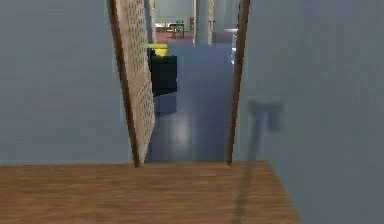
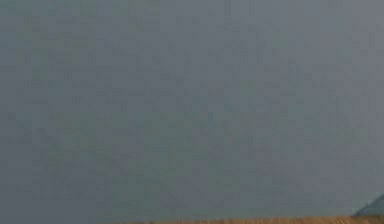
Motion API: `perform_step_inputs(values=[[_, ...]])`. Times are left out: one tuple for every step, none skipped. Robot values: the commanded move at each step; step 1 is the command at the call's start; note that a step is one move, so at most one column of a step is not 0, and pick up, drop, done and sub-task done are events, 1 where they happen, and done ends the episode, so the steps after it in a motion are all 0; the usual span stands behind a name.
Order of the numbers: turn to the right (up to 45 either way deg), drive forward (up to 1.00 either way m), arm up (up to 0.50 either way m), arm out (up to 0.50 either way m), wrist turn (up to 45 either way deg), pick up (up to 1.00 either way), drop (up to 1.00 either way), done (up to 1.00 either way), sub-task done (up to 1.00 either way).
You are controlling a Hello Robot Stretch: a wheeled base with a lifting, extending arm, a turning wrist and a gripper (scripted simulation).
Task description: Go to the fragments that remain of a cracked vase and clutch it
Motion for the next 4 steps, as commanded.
perform_step_inputs(values=[[0.0, 1.0, 0.0, 0.0, 0.0, 0.0, 0.0, 0.0, 0.0], [0.0, 0.95, 0.0, 0.0, 0.0, 0.0, 0.0, 0.0, 0.0], [45.0, 0.0, 0.0, 0.0, 0.0, 0.0, 0.0, 0.0, 0.0], [0.0, 0.1, 0.0, 0.0, 0.0, 0.0, 0.0, 0.0, 0.0]])
